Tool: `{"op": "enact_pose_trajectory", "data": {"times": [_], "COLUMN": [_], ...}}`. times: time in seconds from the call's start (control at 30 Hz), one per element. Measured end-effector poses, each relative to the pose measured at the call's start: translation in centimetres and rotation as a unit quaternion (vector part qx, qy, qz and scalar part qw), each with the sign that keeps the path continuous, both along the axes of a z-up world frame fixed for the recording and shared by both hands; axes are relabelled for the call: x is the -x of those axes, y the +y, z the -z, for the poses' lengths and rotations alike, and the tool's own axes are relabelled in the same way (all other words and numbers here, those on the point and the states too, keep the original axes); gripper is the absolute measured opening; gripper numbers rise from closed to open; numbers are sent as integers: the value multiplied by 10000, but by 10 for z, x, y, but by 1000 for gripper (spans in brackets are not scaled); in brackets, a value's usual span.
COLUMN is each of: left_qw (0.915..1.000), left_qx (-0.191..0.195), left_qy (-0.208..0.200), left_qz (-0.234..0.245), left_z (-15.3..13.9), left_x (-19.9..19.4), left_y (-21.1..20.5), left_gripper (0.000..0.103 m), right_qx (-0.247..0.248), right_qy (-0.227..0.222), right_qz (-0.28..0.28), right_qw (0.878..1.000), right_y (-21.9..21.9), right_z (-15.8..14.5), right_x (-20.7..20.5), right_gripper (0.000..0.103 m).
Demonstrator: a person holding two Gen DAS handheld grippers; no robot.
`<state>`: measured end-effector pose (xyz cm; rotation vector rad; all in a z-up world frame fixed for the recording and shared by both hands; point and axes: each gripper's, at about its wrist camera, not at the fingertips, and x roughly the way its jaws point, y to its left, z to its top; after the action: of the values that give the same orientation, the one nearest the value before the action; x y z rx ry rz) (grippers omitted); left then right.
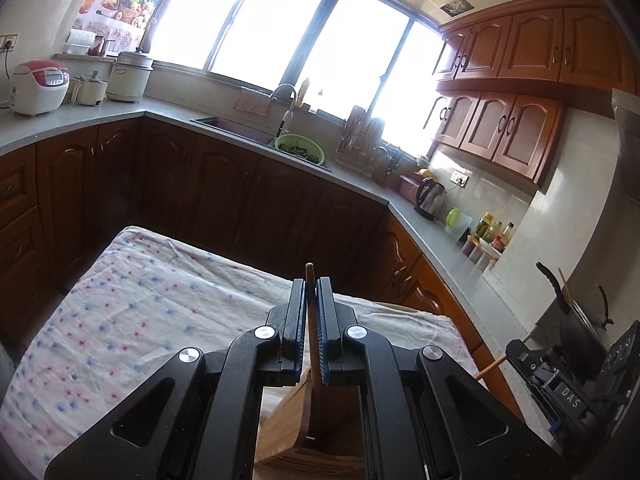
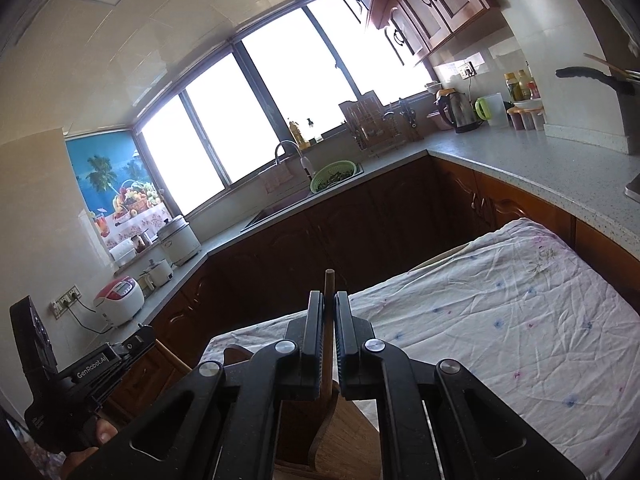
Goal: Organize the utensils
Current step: 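Lower the chopsticks into the holder and open both tools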
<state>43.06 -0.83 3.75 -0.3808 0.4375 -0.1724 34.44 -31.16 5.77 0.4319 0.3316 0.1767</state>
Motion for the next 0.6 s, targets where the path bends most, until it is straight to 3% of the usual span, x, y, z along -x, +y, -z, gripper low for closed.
{"op": "enact_pose_trajectory", "data": {"times": [0.23,0.3,0.33,0.4,0.43,0.47,0.6], "left_qw": [9999,9998,9998,9997,9995,9994,9988], "left_qx": [-90,-84,-33,62,101,155,234], "left_qy": [68,176,196,204,223,221,271], "left_qz": [6,-52,-78,-153,-196,-231,-323], "left_z": [-5,-4,-4,-4,-5,-6,-8], "left_x": [0,0,1,7,10,15,34], "left_y": [-2,0,3,9,11,15,25], "left_gripper": [7,23,39,56,71,78,91], "right_qx": [-38,-46,-54,-177,-240,-273,-350], "right_qy": [213,264,315,340,310,265,279], "right_qz": [-88,-51,-14,-60,-53,-15,5], "right_qw": [9997,9996,9995,9992,9992,9993,9990], "right_y": [1,1,0,-4,-6,-8,-15], "right_z": [1,1,2,3,4,4,2], "right_x": [-7,-7,-7,-6,-4,0,12], "right_gripper": [10,20,28,79,83,84,91]}}
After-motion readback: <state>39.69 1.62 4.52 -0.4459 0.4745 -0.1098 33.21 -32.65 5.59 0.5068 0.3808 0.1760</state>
